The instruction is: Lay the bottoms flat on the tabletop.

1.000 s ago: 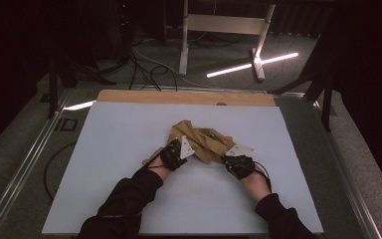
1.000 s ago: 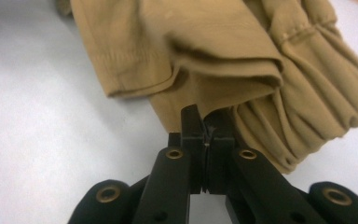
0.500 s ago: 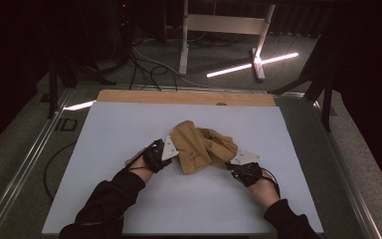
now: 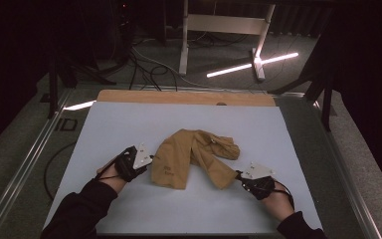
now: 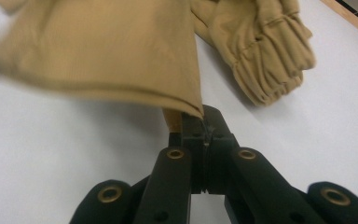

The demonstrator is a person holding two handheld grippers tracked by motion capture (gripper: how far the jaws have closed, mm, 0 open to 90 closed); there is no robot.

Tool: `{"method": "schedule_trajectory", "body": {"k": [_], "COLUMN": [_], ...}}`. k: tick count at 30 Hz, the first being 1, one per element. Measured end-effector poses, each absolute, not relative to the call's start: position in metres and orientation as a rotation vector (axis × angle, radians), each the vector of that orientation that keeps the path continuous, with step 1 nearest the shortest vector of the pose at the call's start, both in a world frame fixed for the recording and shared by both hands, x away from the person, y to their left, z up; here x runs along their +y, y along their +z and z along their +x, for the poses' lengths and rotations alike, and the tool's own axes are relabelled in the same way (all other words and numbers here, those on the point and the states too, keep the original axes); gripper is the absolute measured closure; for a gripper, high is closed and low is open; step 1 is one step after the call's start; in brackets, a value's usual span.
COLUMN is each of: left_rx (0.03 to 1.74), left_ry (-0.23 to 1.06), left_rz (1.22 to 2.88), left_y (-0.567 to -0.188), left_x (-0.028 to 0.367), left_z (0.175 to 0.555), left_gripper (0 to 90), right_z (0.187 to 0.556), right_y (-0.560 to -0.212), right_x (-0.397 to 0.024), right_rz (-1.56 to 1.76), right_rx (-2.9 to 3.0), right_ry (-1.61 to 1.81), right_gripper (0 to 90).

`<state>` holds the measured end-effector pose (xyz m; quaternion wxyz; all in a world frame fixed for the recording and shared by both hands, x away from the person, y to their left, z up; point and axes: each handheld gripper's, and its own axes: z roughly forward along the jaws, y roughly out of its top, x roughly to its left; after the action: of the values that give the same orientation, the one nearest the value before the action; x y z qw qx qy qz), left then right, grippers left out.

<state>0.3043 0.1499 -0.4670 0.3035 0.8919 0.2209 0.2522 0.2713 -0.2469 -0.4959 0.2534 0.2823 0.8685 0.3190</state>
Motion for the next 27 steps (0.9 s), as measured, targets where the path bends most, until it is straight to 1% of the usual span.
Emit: {"method": "schedule_trajectory", "body": {"k": [10,18,23,25,27], "left_rx": [0.612,0.691,0.736,0.78,0.826], "left_ry": [0.7,0.713,0.699,0.754,0.697], "left_rz": [2.388,2.417,2.411,2.454,2.391], "left_y": [-0.458,-0.466,-0.473,-0.478,-0.48], "left_x": [0.186,0.227,0.248,0.255,0.269], "left_z": [0.28,0.256,0.24,0.236,0.235], "left_gripper": [89.9,90.0,90.0,90.0,90.0], "right_z": [0.253,0.244,0.24,0.24,0.242], "right_y": [-0.494,-0.498,-0.5,-0.502,-0.505], "right_x": [-0.273,-0.307,-0.326,-0.329,-0.333], "right_rz": [0.822,0.903,0.981,0.997,1.025], "right_rx": [2.348,2.326,2.293,2.271,2.261], "right_ry": [0.847,0.779,0.781,0.756,0.723], "right_gripper": [89.8,89.9,90.0,90.0,90.0]}}
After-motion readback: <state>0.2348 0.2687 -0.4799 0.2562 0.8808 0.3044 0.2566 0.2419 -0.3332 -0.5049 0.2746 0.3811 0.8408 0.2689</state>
